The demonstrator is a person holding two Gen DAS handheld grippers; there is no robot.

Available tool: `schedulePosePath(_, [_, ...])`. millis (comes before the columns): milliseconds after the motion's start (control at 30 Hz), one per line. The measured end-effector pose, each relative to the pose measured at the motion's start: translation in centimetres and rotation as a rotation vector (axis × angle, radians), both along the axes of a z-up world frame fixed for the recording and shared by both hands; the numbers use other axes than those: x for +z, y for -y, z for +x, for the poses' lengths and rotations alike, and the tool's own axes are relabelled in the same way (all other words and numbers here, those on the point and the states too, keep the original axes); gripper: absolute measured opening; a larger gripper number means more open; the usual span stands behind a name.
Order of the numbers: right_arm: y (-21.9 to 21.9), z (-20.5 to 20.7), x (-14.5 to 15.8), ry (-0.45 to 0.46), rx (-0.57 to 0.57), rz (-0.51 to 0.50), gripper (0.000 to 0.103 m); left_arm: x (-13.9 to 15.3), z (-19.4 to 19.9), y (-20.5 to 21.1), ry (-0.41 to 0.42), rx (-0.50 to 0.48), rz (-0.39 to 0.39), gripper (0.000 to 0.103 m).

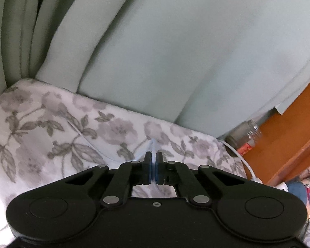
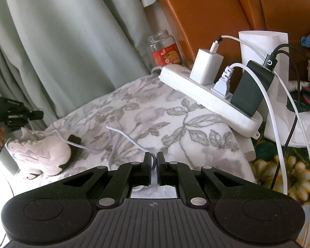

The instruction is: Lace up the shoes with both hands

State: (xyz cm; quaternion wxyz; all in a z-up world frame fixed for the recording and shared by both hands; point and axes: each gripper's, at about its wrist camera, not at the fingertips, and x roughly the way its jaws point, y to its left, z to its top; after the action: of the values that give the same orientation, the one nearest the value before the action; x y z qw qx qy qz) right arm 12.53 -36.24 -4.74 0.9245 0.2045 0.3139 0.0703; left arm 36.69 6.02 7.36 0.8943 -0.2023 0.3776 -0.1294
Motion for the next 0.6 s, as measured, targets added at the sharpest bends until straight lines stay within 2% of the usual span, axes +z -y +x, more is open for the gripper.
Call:
schedulePosePath(200, [0.0,0.1,-0.1,-0.003,0.001,0.000,0.004,0.0,0.7,-0.9,0.003,0.054,0.002,0.000])
schedulePosePath(433, [0.0,0.2,-0.3,-0.007,0.003,0.001,0.004,-0.2,0.7,-1.3,-0.014,0.042,0.005,0.002])
schedulePosePath(467, [-0.1,0.2,-0.3,-0.007,0.004,0.000,0.004,-0.2,0.5,-1.4,-0.020,0.039,-0.001,0.005])
schedulePosePath(600, [-0.1,0.2,-0.2,-0.005,0.008,-0.003,0.004,0.1,-0.4,-1.8,-0.027,0.024,-0.010,0.041])
